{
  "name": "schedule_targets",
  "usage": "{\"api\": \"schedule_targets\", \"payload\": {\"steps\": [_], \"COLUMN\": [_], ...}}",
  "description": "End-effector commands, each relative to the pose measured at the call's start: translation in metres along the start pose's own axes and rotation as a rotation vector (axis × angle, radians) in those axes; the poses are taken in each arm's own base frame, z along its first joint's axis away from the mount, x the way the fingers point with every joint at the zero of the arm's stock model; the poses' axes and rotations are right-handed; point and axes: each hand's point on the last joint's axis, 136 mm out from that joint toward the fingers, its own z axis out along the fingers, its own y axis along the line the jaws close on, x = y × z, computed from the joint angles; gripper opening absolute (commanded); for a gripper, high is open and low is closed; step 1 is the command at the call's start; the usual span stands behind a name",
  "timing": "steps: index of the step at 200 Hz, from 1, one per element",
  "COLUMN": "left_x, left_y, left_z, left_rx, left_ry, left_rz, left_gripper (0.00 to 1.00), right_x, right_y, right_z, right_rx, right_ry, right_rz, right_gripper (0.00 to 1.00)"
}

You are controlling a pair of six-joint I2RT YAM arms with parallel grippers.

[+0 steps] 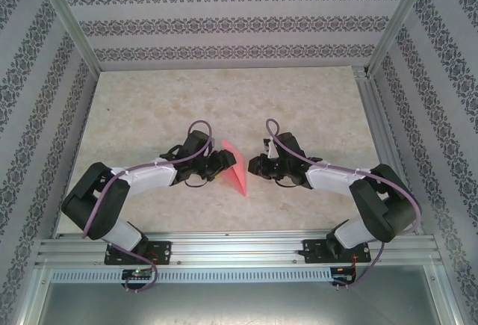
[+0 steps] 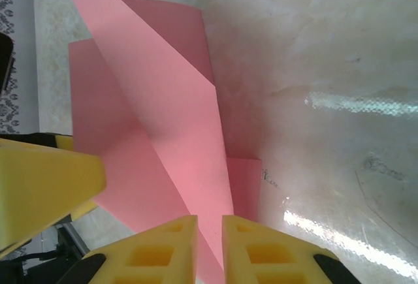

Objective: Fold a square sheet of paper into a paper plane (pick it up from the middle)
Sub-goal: Turn over the paper at the center of the table.

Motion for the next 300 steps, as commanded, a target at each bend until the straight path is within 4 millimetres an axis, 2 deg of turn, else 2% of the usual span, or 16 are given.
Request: {"api": "schedule_targets", "payload": {"steps": [1,19,38,65,96,120,136,157,172,196,221,243,300], "left_x": [-0.01,-0.008,-0.006,0.0,0.012,0.011,0.008,0.004,0.003,0.0,-0.003,-0.003,-0.01], "left_y": [-0.029,-0.028,-0.034,-0.047,-0.064,-0.072,-0.08,-0.082,-0.078,-0.068,-0.063,-0.063,-0.061], "left_z": [0.0,0.006,0.013,0.023,0.047,0.063,0.068,0.077,0.08,0.077,0.073,0.073,0.068], "left_rx": [0.038,-0.022,-0.073,-0.181,-0.19,-0.181,-0.166,-0.174,-0.2,-0.236,-0.254,-0.243,-0.24], "left_ry": [-0.04,-0.024,0.004,0.041,0.099,0.114,0.108,0.112,0.115,0.096,0.08,0.076,0.056], "left_rz": [0.072,0.11,0.164,0.287,0.355,0.364,0.373,0.381,0.379,0.378,0.376,0.376,0.364], "left_gripper": [0.54,0.39,0.32,0.3,0.32,0.33,0.35,0.36,0.35,0.34,0.33,0.33,0.32], "right_x": [-0.002,-0.001,0.0,-0.002,-0.004,-0.006,-0.008,-0.008,-0.008,-0.008,-0.012,-0.01,0.001], "right_y": [-0.003,-0.011,-0.021,-0.033,-0.051,-0.064,-0.062,-0.051,-0.04,-0.018,-0.017,-0.009,-0.025], "right_z": [-0.002,-0.005,-0.011,-0.024,-0.042,-0.057,-0.064,-0.068,-0.066,-0.054,-0.04,-0.028,0.0], "right_rx": [0.037,0.067,0.089,0.108,0.14,0.154,0.142,0.094,0.041,-0.07,-0.09,-0.145,-0.141], "right_ry": [-0.009,-0.008,-0.02,-0.049,-0.09,-0.118,-0.139,-0.145,-0.126,-0.093,-0.069,-0.043,0.002], "right_rz": [-0.026,-0.013,0.005,0.033,0.069,0.082,0.071,0.037,0.023,0.011,0.032,0.045,0.104], "right_gripper": [0.18,0.18,0.18,0.18,0.21,0.24,0.26,0.29,0.29,0.22,0.18,0.15,0.13]}}
